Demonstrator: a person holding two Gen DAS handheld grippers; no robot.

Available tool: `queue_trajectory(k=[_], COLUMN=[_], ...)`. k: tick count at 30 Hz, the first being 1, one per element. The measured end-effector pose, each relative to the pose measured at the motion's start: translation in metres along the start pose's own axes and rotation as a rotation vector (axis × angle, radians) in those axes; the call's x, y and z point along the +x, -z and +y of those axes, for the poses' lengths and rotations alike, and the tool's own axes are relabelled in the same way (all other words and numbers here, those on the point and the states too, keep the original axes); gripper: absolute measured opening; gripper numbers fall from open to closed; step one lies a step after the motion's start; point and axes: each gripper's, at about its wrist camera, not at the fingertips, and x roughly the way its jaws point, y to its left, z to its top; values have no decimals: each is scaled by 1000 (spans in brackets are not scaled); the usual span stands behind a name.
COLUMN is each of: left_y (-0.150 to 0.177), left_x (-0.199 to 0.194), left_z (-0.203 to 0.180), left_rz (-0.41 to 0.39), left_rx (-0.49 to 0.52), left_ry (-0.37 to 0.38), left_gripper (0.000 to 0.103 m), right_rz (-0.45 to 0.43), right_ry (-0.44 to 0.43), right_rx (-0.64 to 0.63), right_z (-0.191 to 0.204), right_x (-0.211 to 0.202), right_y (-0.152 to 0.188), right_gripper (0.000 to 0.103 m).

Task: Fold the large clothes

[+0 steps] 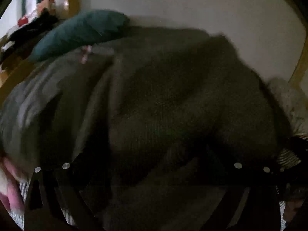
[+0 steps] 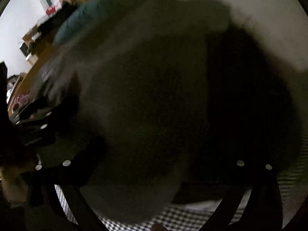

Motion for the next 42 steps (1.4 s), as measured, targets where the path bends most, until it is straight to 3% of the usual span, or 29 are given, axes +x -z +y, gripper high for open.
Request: queue_trajectory(k=[1, 5, 12, 16, 22, 30, 34, 42], left_y=[6, 42, 155, 214, 295, 360, 381, 400], left_x=[-23, -88, -188, -224, -270, -310, -323, -342], left_z=[0, 18, 20, 17, 18, 16, 3, -21], left_rz=[-43, -137, -109, -87, -68, -98, -124, -172], left_rx=[2, 0, 7, 12, 22, 36, 67, 147], left_ry=[-18, -32, -2, -5, -39, -91, -56, -34], left_gripper=[99, 99, 99, 99, 99, 99, 99, 99], right_rz=[-87, -168, -221, -234, -221, -190, -195, -228], right_ry=[37, 40, 168, 224, 206, 187, 219, 237], right_rx=[-4, 5, 5, 16, 40, 39, 35, 53], right_z=[4, 37, 88, 121, 137, 156, 159, 147], right_x=[-35, -103, -192, -230, -271, -296, -305, -328], right_y=[7, 42, 162, 238, 317, 397, 429, 449], right_gripper=[100, 100, 100, 100, 100, 100, 100, 100])
